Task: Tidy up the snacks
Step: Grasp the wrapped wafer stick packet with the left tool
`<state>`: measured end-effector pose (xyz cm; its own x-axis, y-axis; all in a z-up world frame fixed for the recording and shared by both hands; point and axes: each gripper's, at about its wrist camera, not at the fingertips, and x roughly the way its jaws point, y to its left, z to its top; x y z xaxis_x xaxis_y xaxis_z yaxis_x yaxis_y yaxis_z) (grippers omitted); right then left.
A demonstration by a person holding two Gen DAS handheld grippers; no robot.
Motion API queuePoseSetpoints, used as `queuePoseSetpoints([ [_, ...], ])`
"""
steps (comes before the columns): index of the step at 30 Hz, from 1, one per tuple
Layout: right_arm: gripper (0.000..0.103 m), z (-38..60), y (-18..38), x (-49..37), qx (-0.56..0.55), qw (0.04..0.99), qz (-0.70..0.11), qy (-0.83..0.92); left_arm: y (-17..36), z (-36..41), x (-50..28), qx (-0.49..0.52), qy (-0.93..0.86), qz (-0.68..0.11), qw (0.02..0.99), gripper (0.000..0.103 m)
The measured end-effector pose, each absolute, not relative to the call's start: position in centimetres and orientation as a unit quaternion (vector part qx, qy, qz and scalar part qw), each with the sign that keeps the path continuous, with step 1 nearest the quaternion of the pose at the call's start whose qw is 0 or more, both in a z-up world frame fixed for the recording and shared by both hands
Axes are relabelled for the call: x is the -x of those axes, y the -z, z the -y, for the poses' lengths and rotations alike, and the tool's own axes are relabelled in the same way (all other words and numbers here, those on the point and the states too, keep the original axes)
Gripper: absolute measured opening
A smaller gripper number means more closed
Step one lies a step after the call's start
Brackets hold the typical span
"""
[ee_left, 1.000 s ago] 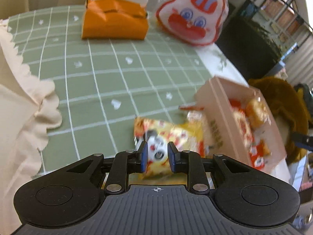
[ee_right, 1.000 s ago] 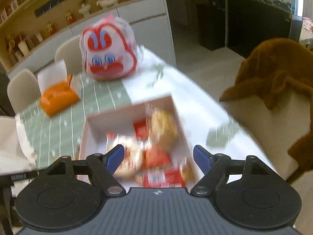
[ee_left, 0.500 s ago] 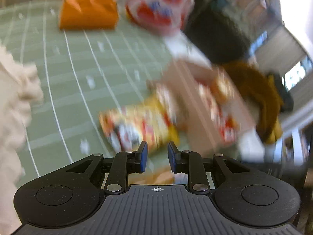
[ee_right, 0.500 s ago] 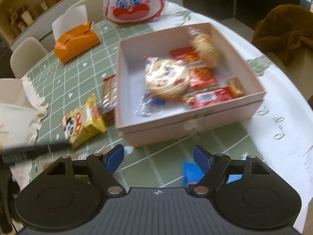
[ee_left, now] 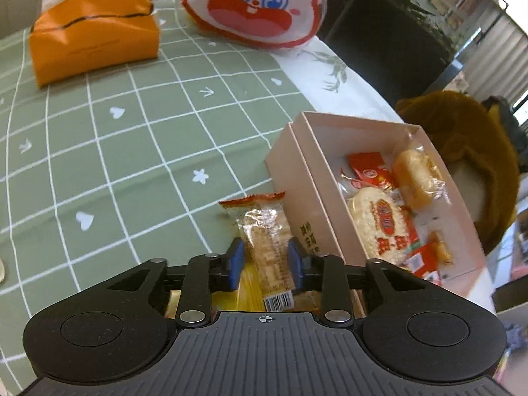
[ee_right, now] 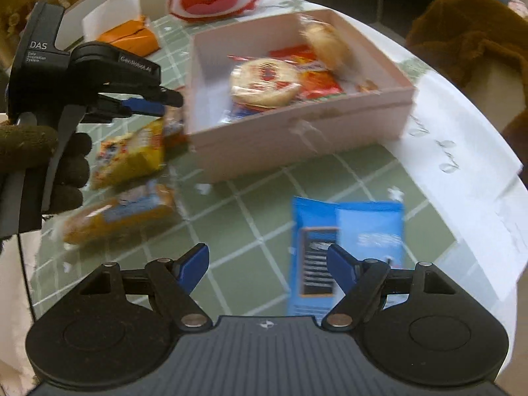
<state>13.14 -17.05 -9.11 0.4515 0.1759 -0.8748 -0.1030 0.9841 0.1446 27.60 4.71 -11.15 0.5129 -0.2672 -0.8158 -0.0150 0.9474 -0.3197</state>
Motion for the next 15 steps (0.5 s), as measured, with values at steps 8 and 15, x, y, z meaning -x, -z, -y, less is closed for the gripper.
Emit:
queuePoseSetpoints([
  [8, 0.079, 18.0, 9.6, -12.8, -0.035, 0.85, -0.519, -0.082, 11.6, -3.6, -27.3, 0.092, 0.095, -0.488, 0.863, 0.04],
  [15, 0.079, 17.2, 9.5, -12.9, -0.029, 0.85, -0.517, -0.094, 11.2, -5.9, -21.8, 0.141, 0.143, -0.484, 0.852, 0.025],
])
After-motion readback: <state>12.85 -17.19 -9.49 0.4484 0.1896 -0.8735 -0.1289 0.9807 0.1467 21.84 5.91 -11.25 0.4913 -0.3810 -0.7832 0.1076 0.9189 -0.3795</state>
